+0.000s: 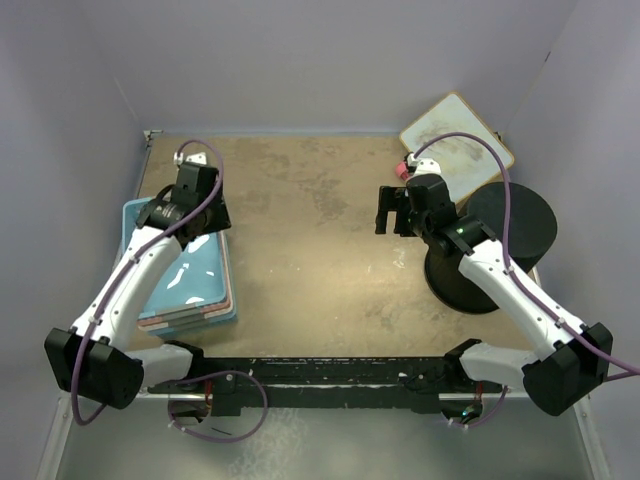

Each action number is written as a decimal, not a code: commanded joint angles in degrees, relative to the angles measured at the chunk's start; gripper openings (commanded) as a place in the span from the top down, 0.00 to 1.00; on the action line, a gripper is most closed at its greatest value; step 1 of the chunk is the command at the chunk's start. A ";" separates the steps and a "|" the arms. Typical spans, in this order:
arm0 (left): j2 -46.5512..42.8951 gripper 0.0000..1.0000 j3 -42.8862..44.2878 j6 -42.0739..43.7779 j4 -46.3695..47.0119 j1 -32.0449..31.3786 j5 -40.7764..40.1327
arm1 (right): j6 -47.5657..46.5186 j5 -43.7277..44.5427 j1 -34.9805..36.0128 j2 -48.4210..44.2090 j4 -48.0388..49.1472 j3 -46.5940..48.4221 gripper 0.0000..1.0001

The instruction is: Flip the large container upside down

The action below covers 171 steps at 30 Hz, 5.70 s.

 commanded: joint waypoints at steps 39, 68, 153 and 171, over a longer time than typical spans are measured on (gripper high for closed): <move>12.88 1.00 39.96 1.13 -0.30 -7.09 18.89 | -3.87 12.30 0.14 -9.26 -4.05 2.89 0.00; 36.24 1.00 -7.58 -70.13 115.39 -20.72 47.37 | -8.77 15.58 0.14 -18.32 -2.37 4.23 0.00; -0.47 0.36 0.10 0.68 -4.48 -2.20 -2.44 | 2.44 0.98 13.02 26.84 -2.08 5.69 0.00; 0.72 1.00 1.21 2.10 -6.40 -2.23 -8.68 | 1.33 -1.12 13.02 20.94 0.16 6.95 0.00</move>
